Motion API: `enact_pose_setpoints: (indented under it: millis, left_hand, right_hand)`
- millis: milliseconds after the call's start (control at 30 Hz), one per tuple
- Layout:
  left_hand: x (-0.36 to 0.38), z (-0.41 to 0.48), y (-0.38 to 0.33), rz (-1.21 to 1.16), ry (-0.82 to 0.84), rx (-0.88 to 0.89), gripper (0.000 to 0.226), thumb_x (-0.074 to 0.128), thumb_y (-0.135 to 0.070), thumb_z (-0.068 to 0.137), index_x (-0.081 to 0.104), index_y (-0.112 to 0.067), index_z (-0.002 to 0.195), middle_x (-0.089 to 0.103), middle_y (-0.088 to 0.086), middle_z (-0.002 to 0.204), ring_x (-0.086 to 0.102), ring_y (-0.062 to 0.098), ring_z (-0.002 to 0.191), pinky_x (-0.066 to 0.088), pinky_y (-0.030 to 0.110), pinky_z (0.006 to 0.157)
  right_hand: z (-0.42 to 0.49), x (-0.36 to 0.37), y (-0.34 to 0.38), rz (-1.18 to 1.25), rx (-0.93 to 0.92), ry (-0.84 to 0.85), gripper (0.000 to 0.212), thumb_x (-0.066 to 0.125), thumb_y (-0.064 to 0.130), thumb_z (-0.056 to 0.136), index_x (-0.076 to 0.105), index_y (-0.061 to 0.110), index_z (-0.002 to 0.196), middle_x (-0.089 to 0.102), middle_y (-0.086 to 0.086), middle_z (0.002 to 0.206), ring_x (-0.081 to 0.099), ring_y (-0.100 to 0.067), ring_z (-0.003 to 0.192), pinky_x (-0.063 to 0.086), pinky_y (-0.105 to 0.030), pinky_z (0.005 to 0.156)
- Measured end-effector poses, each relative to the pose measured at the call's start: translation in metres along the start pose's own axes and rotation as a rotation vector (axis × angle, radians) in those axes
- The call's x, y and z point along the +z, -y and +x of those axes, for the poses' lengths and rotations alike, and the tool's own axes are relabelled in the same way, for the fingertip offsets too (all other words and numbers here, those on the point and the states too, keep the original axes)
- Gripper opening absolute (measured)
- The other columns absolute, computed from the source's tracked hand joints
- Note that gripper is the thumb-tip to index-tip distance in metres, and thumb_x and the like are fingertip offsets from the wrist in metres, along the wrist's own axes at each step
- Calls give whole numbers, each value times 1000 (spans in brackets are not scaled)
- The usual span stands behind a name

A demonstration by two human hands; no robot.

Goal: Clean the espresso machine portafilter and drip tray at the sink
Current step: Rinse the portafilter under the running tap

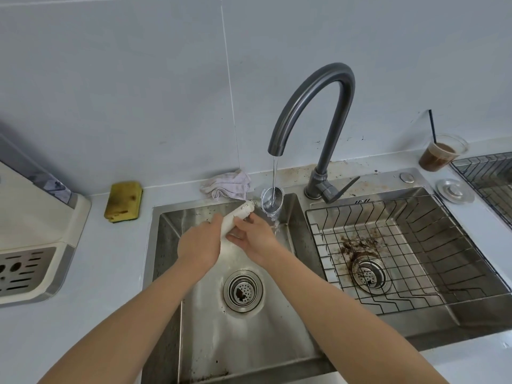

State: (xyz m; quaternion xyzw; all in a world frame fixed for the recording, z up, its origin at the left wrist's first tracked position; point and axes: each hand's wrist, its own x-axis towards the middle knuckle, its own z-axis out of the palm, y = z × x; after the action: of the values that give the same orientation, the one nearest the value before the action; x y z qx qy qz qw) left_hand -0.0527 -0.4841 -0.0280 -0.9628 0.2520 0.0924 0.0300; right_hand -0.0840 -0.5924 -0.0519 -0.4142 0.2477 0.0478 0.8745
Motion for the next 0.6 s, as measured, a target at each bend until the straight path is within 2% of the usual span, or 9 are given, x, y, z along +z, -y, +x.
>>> enact_pose_setpoints:
  millis: [233, 367, 400, 467, 500, 600]
  left_hand:
    - [-20, -5, -5, 188, 87, 15, 35, 43, -7, 91, 36, -8, 125, 62, 11, 114, 62, 29, 100, 38, 32, 66]
    - [-32, -4, -8, 171, 221, 18, 34, 47, -12, 90, 43, -9, 123, 60, 10, 117, 60, 27, 105, 39, 30, 71]
    - [-35, -3, -8, 131, 280, 12, 31, 48, -14, 89, 46, -10, 119, 62, 8, 110, 62, 25, 99, 41, 29, 70]
    - [-39, 3, -7, -40, 445, -12, 19, 52, -12, 86, 51, -9, 105, 64, 6, 82, 64, 19, 68, 44, 25, 63]
    - [-39, 6, -6, -156, 523, -32, 15, 54, -10, 85, 52, -6, 99, 60, 6, 70, 59, 17, 54, 44, 22, 55]
    - [-36, 12, -3, -480, 677, -85, 9, 58, -4, 83, 53, 0, 89, 53, 9, 57, 50, 13, 38, 41, 17, 39]
  right_hand:
    - [-6, 3, 0, 121, 119, 26, 18, 37, 2, 97, 53, 9, 90, 62, -9, 90, 60, -19, 80, 51, -32, 76]
    - [-9, 3, -3, 122, 212, -16, 16, 38, 5, 97, 53, 6, 90, 61, -10, 88, 60, -19, 78, 52, -30, 69]
    - [-10, 2, -3, 117, 235, -34, 15, 39, 6, 97, 52, 6, 90, 60, -11, 86, 59, -20, 77, 51, -30, 70]
    - [-13, 0, -4, 97, 270, -72, 8, 44, 7, 95, 52, 4, 95, 59, -12, 84, 59, -21, 76, 50, -32, 74]
    - [-15, -1, -3, 83, 284, -96, 7, 47, 8, 95, 51, 3, 97, 59, -12, 83, 58, -21, 74, 49, -33, 76]
    - [-18, -6, -1, 38, 310, -164, 6, 53, 11, 91, 50, 6, 88, 57, -11, 79, 58, -20, 70, 50, -30, 71]
